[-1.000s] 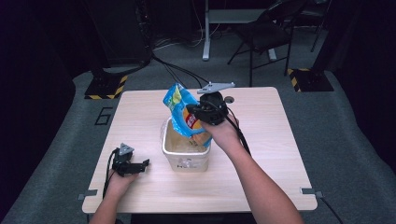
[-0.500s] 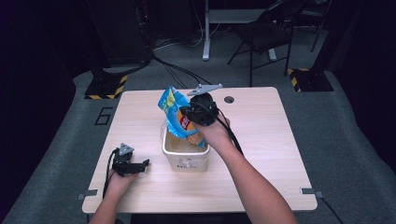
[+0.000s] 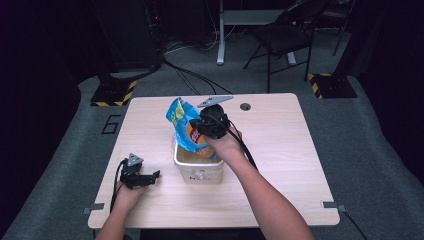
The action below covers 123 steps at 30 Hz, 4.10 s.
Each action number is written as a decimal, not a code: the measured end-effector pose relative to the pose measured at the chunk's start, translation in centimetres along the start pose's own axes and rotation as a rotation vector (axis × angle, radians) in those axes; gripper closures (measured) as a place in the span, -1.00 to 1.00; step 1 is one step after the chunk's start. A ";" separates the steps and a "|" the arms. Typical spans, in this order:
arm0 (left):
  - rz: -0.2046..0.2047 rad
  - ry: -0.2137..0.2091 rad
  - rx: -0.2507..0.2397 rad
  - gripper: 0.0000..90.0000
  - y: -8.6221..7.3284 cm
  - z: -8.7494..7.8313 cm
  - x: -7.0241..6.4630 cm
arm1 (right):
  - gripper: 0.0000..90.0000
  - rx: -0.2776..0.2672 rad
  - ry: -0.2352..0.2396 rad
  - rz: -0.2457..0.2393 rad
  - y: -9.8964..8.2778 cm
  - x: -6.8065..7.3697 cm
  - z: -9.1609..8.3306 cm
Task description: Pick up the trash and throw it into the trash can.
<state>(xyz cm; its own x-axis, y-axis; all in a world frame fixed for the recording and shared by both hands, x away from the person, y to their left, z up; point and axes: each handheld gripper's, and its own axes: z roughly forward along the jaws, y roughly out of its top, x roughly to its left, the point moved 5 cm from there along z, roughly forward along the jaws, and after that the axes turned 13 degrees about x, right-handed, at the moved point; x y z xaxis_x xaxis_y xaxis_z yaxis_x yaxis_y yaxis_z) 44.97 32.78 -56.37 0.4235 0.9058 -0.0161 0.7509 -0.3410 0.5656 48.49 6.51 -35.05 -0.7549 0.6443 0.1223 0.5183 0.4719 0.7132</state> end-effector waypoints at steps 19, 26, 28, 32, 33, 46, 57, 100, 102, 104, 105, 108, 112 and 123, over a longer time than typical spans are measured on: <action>0.002 0.000 0.003 -0.76 0.0 0.0 0.0 | 0.41 0.015 -0.064 -0.010 -2.5 -1.3 -1.0; 0.002 0.000 0.000 -0.76 0.0 0.0 0.0 | 0.30 0.016 -0.082 -0.013 -3.9 -2.0 -1.9; 0.002 0.000 0.001 -0.76 0.0 0.0 0.0 | 0.28 0.012 -0.085 -0.010 -4.3 -2.2 -2.1; 0.002 0.000 0.001 -0.76 0.0 0.0 0.0 | 0.26 0.010 -0.092 -0.014 -4.9 -2.3 -2.4; 0.001 0.001 0.002 -0.76 0.0 0.0 0.0 | 0.25 0.008 -0.095 -0.016 -5.1 -2.4 -2.5; 0.001 0.000 0.001 -0.76 0.0 0.0 0.0 | 0.20 -0.005 -0.144 0.012 -8.0 -4.1 -3.7; 0.001 0.000 0.002 -0.76 0.0 0.0 0.0 | 0.17 -0.008 -0.176 0.043 -10.8 -5.7 -4.3; 0.001 0.001 0.002 -0.76 0.0 0.0 0.0 | 0.13 0.001 -0.261 0.122 -19.6 -9.1 -5.2; 0.001 0.001 0.001 -0.76 0.0 0.0 0.0 | 0.12 0.002 -0.261 0.128 -19.9 -9.2 -5.1; 0.001 0.001 0.001 -0.76 0.0 0.0 0.0 | 0.12 0.007 -0.267 0.130 -20.3 -9.3 -5.0; 0.001 0.000 0.002 -0.76 0.0 0.0 0.0 | 0.12 0.008 -0.272 0.128 -20.4 -9.4 -5.0; 0.000 0.001 0.001 -0.76 0.0 0.0 0.0 | 0.12 0.016 -0.277 0.132 -21.0 -9.5 -4.8; 0.001 0.001 0.002 -0.76 0.0 0.0 0.0 | 0.11 0.022 -0.281 0.138 -21.5 -9.7 -4.7; 0.001 0.001 0.001 -0.76 0.0 0.0 0.0 | 0.08 0.041 -0.298 0.173 -23.2 -11.1 -4.3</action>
<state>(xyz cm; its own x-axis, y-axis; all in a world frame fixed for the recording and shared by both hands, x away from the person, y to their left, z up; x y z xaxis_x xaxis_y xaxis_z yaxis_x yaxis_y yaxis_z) 44.96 32.79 -56.37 0.4236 0.9057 -0.0144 0.7510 -0.3422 0.5647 43.07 -14.15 -49.99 -0.5071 0.8614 0.0279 0.6489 0.3603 0.6701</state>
